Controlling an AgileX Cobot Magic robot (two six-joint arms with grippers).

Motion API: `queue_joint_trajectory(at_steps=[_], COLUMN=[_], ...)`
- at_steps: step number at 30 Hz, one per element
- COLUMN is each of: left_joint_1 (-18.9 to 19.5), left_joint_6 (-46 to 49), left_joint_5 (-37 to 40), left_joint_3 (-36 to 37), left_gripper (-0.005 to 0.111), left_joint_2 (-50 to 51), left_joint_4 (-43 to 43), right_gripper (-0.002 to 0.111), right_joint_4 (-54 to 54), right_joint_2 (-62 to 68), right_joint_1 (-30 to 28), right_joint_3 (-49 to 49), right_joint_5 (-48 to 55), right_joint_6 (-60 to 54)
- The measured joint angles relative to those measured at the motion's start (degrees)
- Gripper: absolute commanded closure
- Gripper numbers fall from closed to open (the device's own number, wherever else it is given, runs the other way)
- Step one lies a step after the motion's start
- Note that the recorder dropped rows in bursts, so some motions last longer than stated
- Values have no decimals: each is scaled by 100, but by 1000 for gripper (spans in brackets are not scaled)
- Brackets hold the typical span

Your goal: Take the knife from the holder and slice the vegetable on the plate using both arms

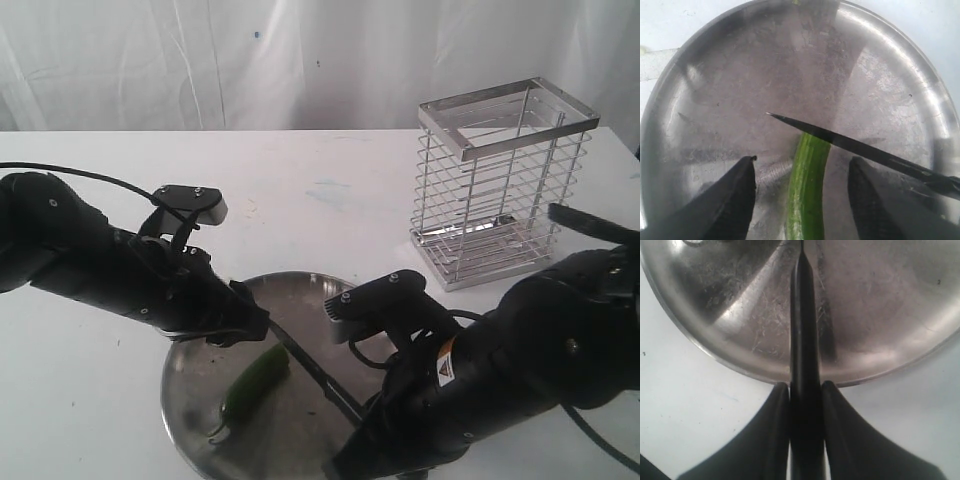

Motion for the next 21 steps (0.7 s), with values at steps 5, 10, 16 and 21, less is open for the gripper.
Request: queue_joint_trajectory(at_steps=[5,10,16,21], left_joint_1=[0,0,0,0], left_joint_6=[0,0,0,0], left_joint_5=[-52,-72,-72,-75], left_joint_3=[0,0,0,0], left_gripper=[48,48,48,48], left_joint_2=[0,0,0,0], left_joint_4=[0,0,0,-138], right_gripper=[108,108,108,108], right_joint_4=[35,121,147,159], right_joint_2=[3,130,304,314], right_joint_1=[0,79,117,117], right_joint_3=[0,0,0,0], right_joint_5=[0,-22,-320,-394], right_joint_6=[0,0,0,45])
